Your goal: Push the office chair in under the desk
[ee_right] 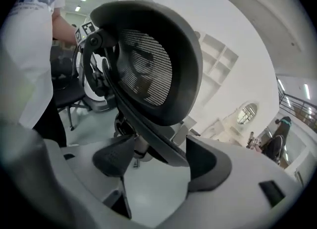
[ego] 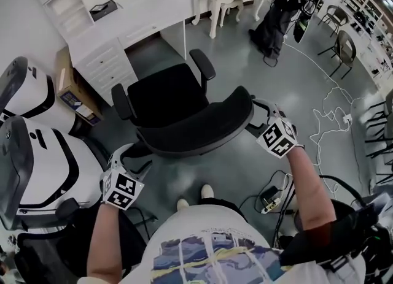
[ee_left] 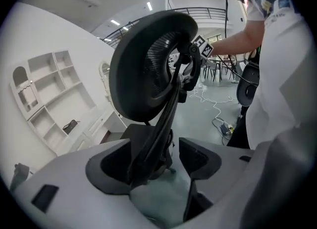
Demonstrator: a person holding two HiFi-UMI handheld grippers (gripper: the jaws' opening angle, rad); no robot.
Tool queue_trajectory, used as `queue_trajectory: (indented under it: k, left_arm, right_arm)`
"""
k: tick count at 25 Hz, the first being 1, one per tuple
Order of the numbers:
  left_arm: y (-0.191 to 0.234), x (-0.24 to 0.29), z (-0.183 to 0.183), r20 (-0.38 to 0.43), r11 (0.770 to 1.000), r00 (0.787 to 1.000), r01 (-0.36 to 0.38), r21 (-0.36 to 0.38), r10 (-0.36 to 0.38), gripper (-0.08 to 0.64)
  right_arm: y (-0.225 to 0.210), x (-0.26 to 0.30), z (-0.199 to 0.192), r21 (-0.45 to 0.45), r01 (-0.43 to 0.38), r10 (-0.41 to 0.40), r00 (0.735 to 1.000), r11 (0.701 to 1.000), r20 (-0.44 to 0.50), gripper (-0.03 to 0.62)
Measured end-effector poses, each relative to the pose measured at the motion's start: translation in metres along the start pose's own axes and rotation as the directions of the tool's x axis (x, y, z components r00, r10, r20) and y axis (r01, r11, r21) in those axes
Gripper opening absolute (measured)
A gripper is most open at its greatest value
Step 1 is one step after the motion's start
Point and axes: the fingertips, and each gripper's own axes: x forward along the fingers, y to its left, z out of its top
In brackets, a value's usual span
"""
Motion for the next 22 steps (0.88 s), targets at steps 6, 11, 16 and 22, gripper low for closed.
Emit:
queue_trajectory:
  k: [6, 11, 16, 22]
  left_arm:
    - [0.004, 0.014, -0.007, -0.12, 0.999, 0.993, 0.002, 0.041, 0.003, 0.305]
    - [0.01, 0.026, -0.011, -0.178, 0.994, 0.983, -0.02, 0.11, 0.04, 0.305]
    - [0.011, 0.037, -0.011, -0.208, 0.99, 0.977, -0.016, 0.142, 0.046, 0.27]
    - [0.008, 0.043, -0.009, -0.172, 0.969, 0.985, 0.018, 0.248, 0.026, 0.209]
  right_arm:
    - [-0.006, 0.031, 0.0, -0.175, -0.089, 0.087, 0.996, 0.98, -0.021, 0.321]
    - [0.004, 0.045, -0.003, -0.281, -0.174, 0.169, 0.985, 0.944, -0.043, 0.316]
    - [0.007, 0.049, -0.008, -0.354, -0.196, 0.181, 0.981, 0.914, -0.075, 0.262]
    - [0.007, 0.048, -0.01, -0.37, -0.213, 0.184, 0.976, 0.904, -0.113, 0.235]
